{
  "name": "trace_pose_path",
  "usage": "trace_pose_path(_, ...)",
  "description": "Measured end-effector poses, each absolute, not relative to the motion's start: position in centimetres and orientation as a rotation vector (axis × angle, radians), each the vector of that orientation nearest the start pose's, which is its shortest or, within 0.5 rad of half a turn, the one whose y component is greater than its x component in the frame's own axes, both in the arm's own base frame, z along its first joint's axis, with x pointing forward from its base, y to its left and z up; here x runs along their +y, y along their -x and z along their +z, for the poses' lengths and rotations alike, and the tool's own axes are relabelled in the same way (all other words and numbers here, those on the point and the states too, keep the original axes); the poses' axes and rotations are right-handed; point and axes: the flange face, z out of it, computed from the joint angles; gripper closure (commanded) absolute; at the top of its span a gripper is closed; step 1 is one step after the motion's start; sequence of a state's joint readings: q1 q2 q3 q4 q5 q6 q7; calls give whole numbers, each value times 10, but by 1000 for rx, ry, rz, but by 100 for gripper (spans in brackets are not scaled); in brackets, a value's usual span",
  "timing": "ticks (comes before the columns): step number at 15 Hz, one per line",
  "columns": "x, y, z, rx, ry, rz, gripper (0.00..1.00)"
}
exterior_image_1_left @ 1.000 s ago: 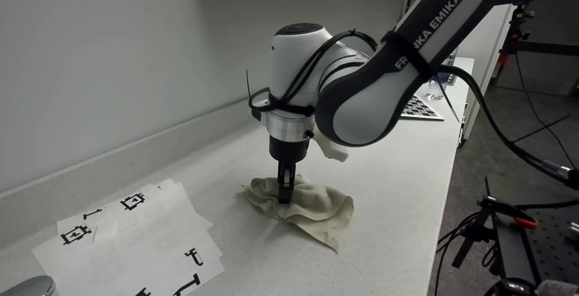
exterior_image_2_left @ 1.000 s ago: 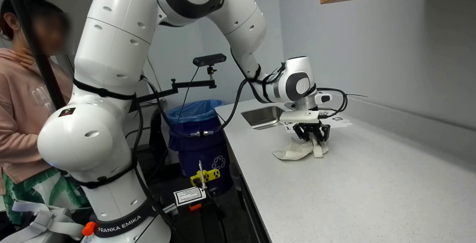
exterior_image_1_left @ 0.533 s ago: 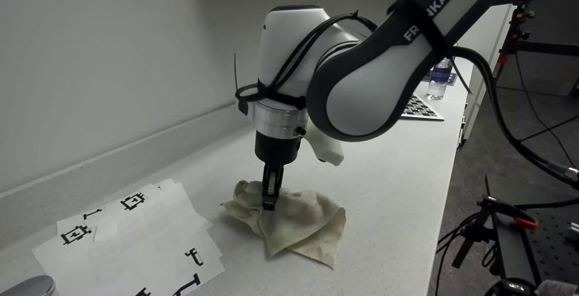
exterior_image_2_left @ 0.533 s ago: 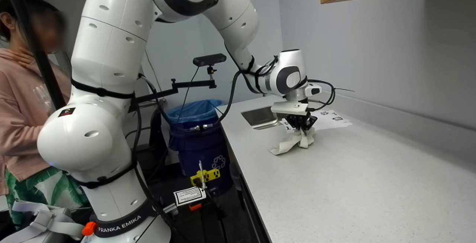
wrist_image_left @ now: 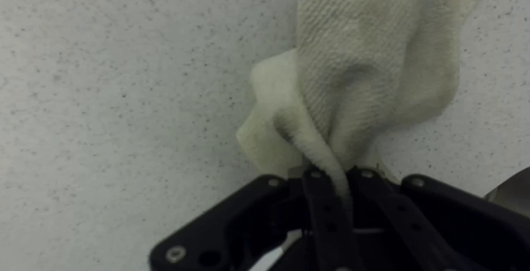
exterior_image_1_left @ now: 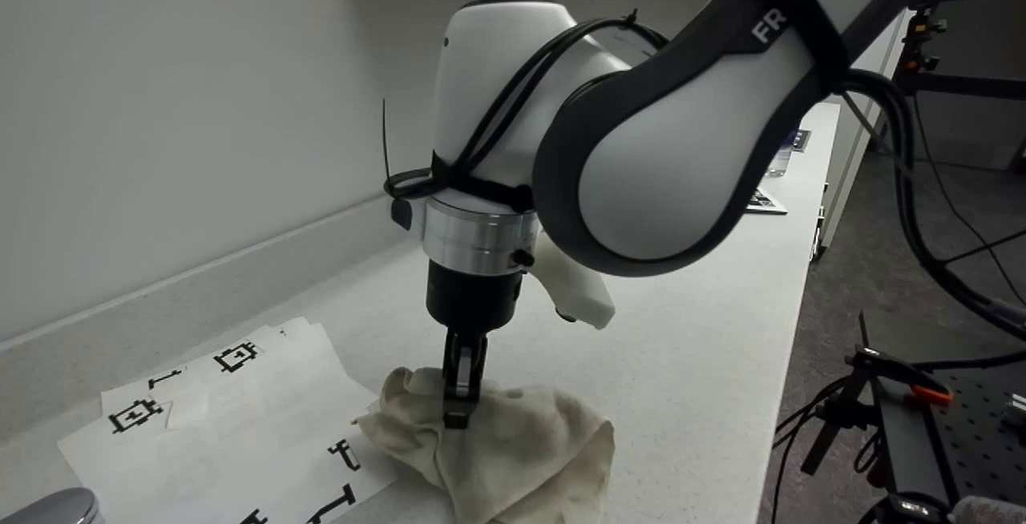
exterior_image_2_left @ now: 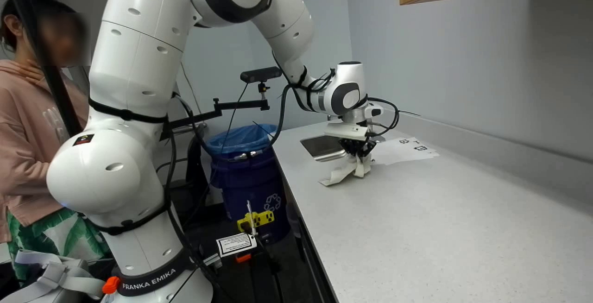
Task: Wipe the countertop with the towel
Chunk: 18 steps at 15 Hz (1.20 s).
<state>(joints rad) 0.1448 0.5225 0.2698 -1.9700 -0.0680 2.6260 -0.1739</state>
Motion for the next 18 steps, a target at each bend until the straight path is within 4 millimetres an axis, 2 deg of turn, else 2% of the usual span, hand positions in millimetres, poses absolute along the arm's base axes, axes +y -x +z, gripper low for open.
trace_pose_path(5,238,-579,201,-889,2898,-158,98)
trace_pose_path(9,214,-590,200,-839,2939,-167,98)
trace_pose_path(14,168,-605,200,-713,3018,-181,98)
trace_pose_path(18,112,-614,200,-540,3118,-184,98)
